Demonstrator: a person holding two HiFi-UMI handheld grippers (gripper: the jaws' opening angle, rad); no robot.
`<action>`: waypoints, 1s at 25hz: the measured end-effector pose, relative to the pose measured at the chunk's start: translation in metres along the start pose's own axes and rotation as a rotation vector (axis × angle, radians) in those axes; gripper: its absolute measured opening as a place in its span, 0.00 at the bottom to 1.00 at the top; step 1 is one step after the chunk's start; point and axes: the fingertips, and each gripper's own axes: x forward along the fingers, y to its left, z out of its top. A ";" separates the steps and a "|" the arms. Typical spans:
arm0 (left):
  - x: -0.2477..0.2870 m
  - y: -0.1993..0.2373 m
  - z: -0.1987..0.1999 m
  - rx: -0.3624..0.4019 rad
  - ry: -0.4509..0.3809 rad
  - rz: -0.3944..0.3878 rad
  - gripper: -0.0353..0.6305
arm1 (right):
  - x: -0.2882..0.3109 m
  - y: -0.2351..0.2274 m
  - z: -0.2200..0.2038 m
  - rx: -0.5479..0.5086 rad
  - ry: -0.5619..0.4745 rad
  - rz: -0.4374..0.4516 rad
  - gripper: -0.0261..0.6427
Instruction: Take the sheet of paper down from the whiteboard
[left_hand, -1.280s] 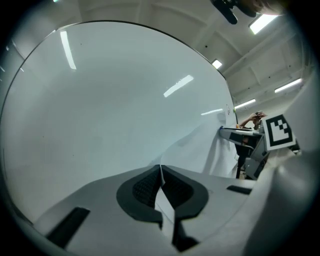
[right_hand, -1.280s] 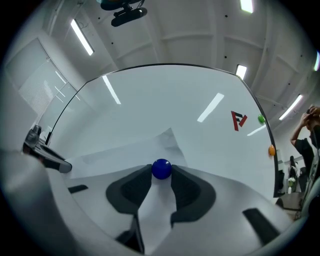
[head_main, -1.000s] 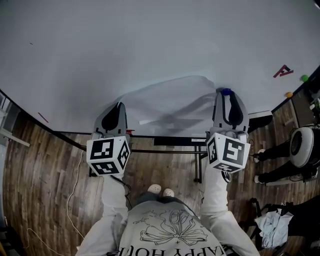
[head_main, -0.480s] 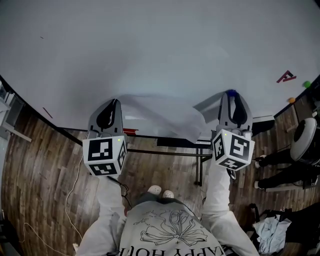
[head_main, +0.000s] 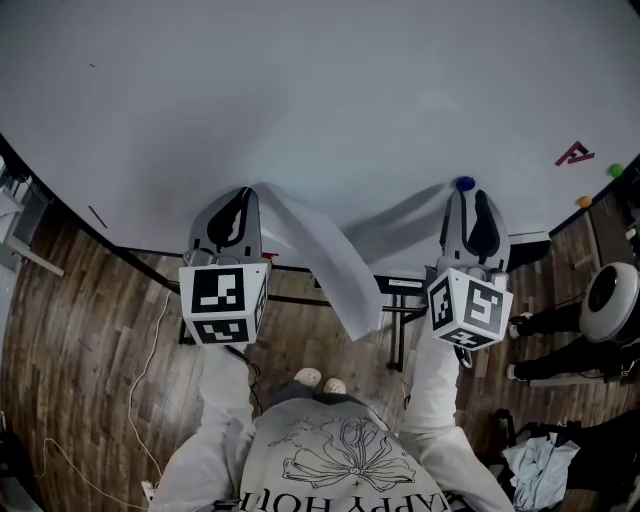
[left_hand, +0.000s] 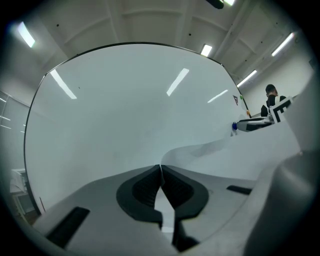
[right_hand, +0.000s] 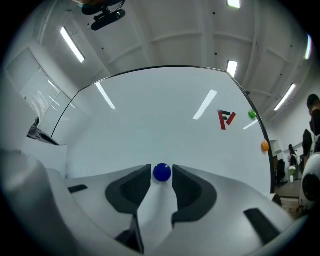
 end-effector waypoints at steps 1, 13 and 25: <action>0.001 -0.003 0.002 0.003 -0.003 -0.003 0.06 | -0.002 0.001 0.002 0.009 -0.005 0.003 0.23; 0.005 -0.039 0.011 0.003 -0.023 -0.067 0.06 | -0.017 0.022 0.002 0.091 -0.011 0.054 0.19; 0.001 -0.046 0.009 -0.019 -0.020 -0.079 0.06 | -0.018 0.026 -0.002 0.097 0.018 0.055 0.08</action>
